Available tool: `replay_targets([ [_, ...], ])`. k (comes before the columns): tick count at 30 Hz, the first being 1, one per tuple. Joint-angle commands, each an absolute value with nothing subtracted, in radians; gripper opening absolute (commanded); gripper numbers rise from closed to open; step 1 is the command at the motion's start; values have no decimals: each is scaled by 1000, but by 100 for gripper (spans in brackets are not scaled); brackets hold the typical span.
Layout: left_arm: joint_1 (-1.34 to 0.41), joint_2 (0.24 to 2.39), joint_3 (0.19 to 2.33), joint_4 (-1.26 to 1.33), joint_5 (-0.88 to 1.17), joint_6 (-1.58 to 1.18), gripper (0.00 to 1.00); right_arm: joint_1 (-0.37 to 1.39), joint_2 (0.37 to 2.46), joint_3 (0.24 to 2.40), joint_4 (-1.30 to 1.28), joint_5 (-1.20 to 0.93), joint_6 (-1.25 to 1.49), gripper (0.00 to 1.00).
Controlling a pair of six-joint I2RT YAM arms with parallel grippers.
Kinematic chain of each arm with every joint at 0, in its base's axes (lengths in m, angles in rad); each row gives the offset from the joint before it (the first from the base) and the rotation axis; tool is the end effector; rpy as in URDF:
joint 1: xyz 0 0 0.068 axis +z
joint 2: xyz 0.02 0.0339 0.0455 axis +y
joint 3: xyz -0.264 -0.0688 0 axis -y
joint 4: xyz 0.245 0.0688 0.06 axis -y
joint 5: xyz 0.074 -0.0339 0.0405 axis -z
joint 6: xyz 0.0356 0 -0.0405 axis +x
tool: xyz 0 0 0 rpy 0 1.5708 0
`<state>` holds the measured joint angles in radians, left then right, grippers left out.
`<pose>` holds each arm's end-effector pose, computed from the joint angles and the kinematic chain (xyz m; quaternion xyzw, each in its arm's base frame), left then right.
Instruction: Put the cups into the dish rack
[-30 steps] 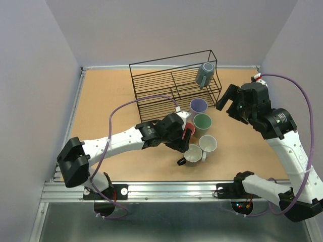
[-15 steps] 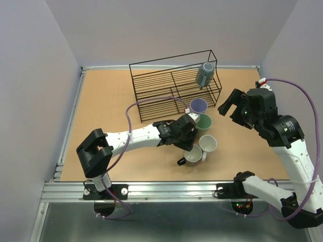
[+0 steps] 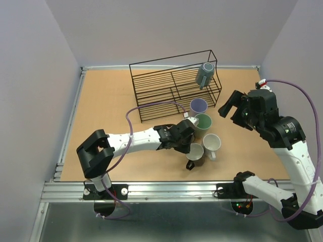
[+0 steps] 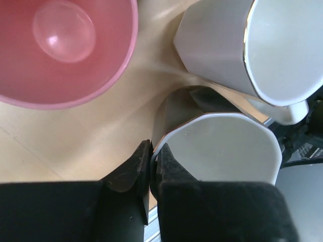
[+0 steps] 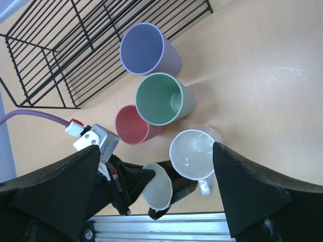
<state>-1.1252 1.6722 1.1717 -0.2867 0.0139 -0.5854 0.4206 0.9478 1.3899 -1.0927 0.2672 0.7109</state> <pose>0.1581 -0.3321 0.2336 0.2490 0.8900 -0.2924 0.2456 0.1389 0.0518 0.4213 0.1870 0.8701 0.1351 0.4355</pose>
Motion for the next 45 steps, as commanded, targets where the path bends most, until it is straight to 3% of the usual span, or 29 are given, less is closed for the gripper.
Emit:
replay_targets([
  [1, -1132, 1580, 1158, -282, 15, -621, 0, 430, 939, 1371, -1081, 249, 693, 97],
  [11, -1132, 1355, 1141, -439, -106, -653, 0, 428, 931, 1370, -1039, 173, 706, 97],
  [14, -1128, 1260, 1175, -480, -153, -661, 0, 428, 914, 1371, -971, 66, 704, 97],
  [18, -1060, 1089, 1207, -442, -138, -672, 0, 428, 867, 1324, -688, -201, 770, 100],
  [23, -861, 957, 1224, -305, -5, -699, 0, 430, 865, 1279, -450, -353, 879, 100],
  [26, -773, 916, 1239, -207, 179, -730, 0, 430, 916, 1281, -317, -495, 905, 100],
  [32, -710, 891, 1172, 125, 349, -876, 0, 430, 959, 1255, -100, -627, 1014, 100],
  [39, -666, 890, 1017, 467, 396, -1100, 0, 430, 988, 1244, -23, -666, 1054, 100],
  [45, -658, 914, 976, 561, 403, -1141, 0, 430, 1018, 1252, 44, -696, 1083, 100],
])
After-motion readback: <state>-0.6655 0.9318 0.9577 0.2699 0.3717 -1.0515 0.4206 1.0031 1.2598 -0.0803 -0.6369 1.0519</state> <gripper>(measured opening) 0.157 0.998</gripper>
